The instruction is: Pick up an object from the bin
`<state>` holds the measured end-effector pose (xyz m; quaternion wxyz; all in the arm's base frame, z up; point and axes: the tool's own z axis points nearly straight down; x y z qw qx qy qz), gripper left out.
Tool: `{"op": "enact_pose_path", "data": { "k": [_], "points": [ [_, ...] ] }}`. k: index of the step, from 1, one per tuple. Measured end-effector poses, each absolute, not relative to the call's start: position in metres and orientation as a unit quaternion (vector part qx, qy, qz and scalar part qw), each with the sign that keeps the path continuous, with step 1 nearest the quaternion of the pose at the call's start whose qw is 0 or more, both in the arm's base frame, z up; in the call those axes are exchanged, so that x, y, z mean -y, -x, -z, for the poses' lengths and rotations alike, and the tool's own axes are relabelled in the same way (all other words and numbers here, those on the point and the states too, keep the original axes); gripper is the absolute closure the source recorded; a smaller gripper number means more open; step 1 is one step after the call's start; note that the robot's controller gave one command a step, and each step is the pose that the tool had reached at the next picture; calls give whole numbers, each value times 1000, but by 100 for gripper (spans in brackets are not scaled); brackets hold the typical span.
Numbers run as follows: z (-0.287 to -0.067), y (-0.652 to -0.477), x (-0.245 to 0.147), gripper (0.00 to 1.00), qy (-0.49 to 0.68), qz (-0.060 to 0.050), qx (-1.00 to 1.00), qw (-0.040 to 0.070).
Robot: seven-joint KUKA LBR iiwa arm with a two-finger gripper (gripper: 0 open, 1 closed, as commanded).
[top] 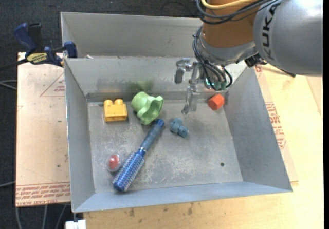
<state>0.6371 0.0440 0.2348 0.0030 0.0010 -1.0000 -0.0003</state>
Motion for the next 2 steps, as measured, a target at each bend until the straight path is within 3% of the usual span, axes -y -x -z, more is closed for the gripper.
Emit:
{"op": "enact_pose_path", "data": {
  "k": [1, 2],
  "points": [
    [-120, -593, -30, 0, -8, 0, 1000, 4],
    [-67, -615, 4, 0, -4, 0, 1000, 1]
  ]
}}
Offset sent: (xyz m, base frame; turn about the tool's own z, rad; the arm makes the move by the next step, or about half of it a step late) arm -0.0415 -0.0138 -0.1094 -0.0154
